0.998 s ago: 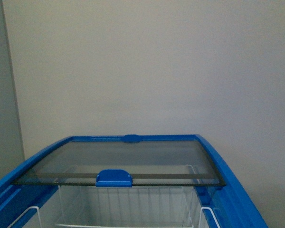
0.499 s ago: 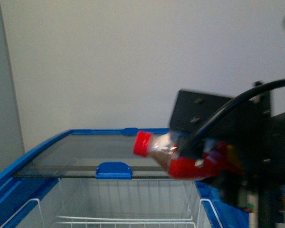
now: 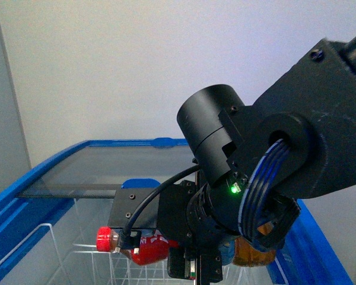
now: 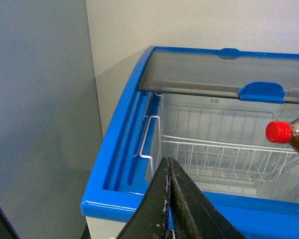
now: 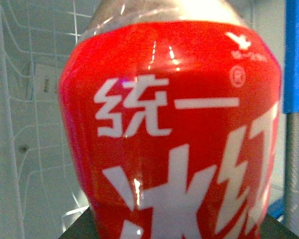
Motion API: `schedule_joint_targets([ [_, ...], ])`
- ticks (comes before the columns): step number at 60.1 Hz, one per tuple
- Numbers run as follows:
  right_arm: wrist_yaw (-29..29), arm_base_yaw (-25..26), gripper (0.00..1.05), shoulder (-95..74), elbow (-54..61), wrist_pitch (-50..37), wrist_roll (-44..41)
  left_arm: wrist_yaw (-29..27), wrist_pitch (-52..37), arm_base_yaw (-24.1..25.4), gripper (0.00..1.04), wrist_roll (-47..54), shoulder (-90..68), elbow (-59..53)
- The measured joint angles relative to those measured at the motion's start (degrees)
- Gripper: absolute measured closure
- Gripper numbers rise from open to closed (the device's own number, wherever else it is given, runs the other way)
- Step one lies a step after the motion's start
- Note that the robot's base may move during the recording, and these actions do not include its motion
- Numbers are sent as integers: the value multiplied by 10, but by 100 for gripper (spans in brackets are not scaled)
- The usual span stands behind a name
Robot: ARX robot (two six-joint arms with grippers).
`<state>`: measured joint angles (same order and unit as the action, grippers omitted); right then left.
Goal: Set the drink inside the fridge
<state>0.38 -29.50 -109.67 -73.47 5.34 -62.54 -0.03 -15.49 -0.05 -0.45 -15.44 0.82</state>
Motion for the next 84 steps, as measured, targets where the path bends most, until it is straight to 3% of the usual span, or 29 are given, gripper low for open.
schedule_joint_targets([
  [29,7,23,68,-109,-71,-12,2,0,52,0,102,0,52,0],
  [35,15,29,68,-146,-106,-19,2,0,147,0,102,0,135,0],
  [67,30,15,68,-264,-129,-138,0,0,154,0,102,1,151,0],
  [84,4,7,20,-236,-92,-146,20,0,154,0,102,2,151,0],
])
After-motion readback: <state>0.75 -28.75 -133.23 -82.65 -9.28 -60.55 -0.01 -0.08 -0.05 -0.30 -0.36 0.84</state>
